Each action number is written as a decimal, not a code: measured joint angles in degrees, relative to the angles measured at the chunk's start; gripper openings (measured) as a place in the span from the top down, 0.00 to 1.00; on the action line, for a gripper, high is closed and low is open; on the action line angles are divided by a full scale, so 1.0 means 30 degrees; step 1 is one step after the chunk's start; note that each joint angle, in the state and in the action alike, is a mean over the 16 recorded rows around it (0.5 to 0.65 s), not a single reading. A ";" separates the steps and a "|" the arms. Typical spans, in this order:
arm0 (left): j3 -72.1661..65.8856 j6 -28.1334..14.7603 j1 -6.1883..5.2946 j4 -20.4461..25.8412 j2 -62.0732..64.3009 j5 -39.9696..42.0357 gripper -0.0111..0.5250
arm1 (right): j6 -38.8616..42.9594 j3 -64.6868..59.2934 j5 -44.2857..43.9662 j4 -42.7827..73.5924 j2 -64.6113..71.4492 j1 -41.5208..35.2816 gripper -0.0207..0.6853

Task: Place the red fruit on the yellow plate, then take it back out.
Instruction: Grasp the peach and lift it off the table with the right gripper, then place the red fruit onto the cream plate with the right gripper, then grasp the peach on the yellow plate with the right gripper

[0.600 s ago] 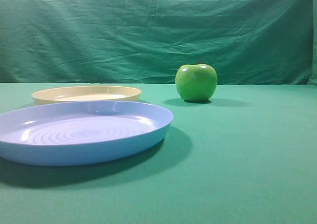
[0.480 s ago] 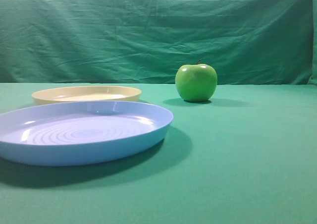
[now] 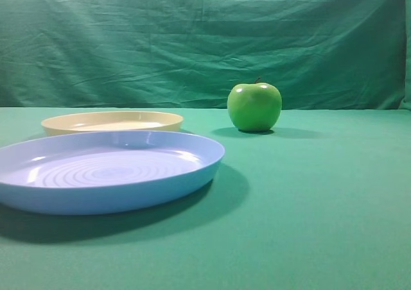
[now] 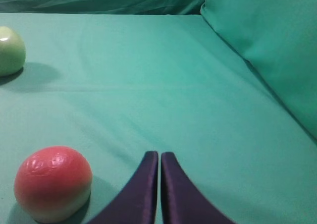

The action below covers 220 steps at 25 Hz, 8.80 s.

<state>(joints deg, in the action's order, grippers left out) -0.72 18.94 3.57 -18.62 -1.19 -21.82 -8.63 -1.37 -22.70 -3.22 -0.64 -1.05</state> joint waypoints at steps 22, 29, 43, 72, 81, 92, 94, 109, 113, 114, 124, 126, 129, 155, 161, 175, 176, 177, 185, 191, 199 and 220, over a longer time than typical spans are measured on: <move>0.0000 0.0000 0.0000 0.0000 0.0000 0.0000 0.98 | 0.0000 1.1491 -1.0867 -0.0361 0.9202 0.2372 0.97; 0.0000 0.0000 0.0000 0.0000 0.0000 0.0000 0.98 | -0.0121 1.3783 -1.4281 -0.1354 1.3896 0.3346 0.97; 0.0000 -0.0019 0.0000 0.0000 0.0000 0.0000 0.98 | -0.0360 1.4174 -1.2835 -0.2393 2.0470 0.5254 0.97; 0.0000 -0.0039 0.0000 0.0000 0.0000 0.0000 0.98 | -0.1358 1.4377 -0.4903 -0.1578 2.9589 0.6567 0.16; 0.0000 -0.0039 0.0000 0.0000 0.0000 0.0000 0.98 | -0.1503 1.6009 -0.6073 -0.1832 3.0483 0.6567 0.50; 0.0000 -0.0039 0.0000 0.0000 0.0000 0.0000 0.98 | -0.5004 2.3094 -0.8157 -0.6111 3.0841 0.7112 0.68; 0.0000 -0.0039 0.0000 0.0000 0.0000 0.0000 0.98 | -0.5982 2.4641 -0.7989 -0.7050 3.1199 0.7589 0.68; 0.0000 -0.0024 0.0000 0.0000 0.0000 0.0000 0.98 | -0.9448 3.4859 -0.6267 -0.8047 3.8997 1.2820 0.68; 0.0000 -0.0014 0.0000 0.0000 0.0000 0.0000 0.98 | -0.9476 3.6600 -0.6023 -0.7419 4.1471 1.3581 0.68; 0.0000 -0.0012 0.0000 0.0000 0.0000 0.0000 0.98 | -0.9480 3.6925 -0.5945 -0.7269 4.2005 1.3713 0.68; 0.0000 0.0001 0.0000 0.0000 0.0000 0.0000 0.98 | -0.9496 3.7799 -0.5131 -0.6715 4.4726 1.4063 0.41; 0.0000 0.0001 0.0000 0.0000 0.0000 0.0000 0.98 | -0.9493 3.7799 -0.5055 -0.6695 4.4871 1.4066 0.33; 0.0000 0.0001 0.0000 0.0000 0.0000 0.0000 0.98 | -0.9487 3.7799 -0.5067 -0.6640 4.4835 1.4026 0.21; 0.0000 0.0001 0.0000 0.0000 0.0000 0.0000 0.98 | -0.2621 3.7799 -1.6018 -0.4564 3.4788 1.2108 0.97; 0.0000 0.0001 0.0000 0.0000 0.0000 0.0000 0.98 | -0.0572 3.7795 -1.6505 -0.2864 3.1921 1.1999 0.97; 0.0000 -0.0009 0.0000 0.0000 0.0000 0.0000 0.98 | 0.1989 3.5223 -1.6779 0.2357 2.4778 1.1988 0.97; 0.0000 -0.0012 0.0000 0.0000 0.0000 0.0000 0.98 | 0.2107 3.4657 -1.6745 0.2676 2.4134 1.1956 0.97; 0.0000 -0.0014 0.0000 0.0000 0.0000 0.0000 0.98 | 0.2222 3.4034 -1.6670 0.2978 2.3467 1.1901 0.97; 0.0000 -0.0034 0.0000 0.0000 0.0000 0.0000 0.98 | 0.2946 2.7020 -1.4294 0.4258 1.7482 1.0088 0.97; 0.0000 -0.0039 0.0000 0.0000 0.0000 0.0000 0.98 | 0.3033 2.0626 -1.0328 0.4115 1.2908 0.7090 0.97; 0.0000 -0.0039 0.0000 0.0000 0.0000 0.0000 0.98 | 0.3110 1.2351 -0.3984 0.3854 0.7743 0.3210 0.97; 0.0000 -0.0039 0.0000 0.0000 0.0000 0.0000 0.98 | 0.5268 0.0270 0.1424 0.3750 0.0041 0.1373 0.97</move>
<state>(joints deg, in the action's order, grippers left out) -0.72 18.83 3.57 -18.62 -1.19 -21.82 7.17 -0.56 -18.43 8.03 -0.52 3.07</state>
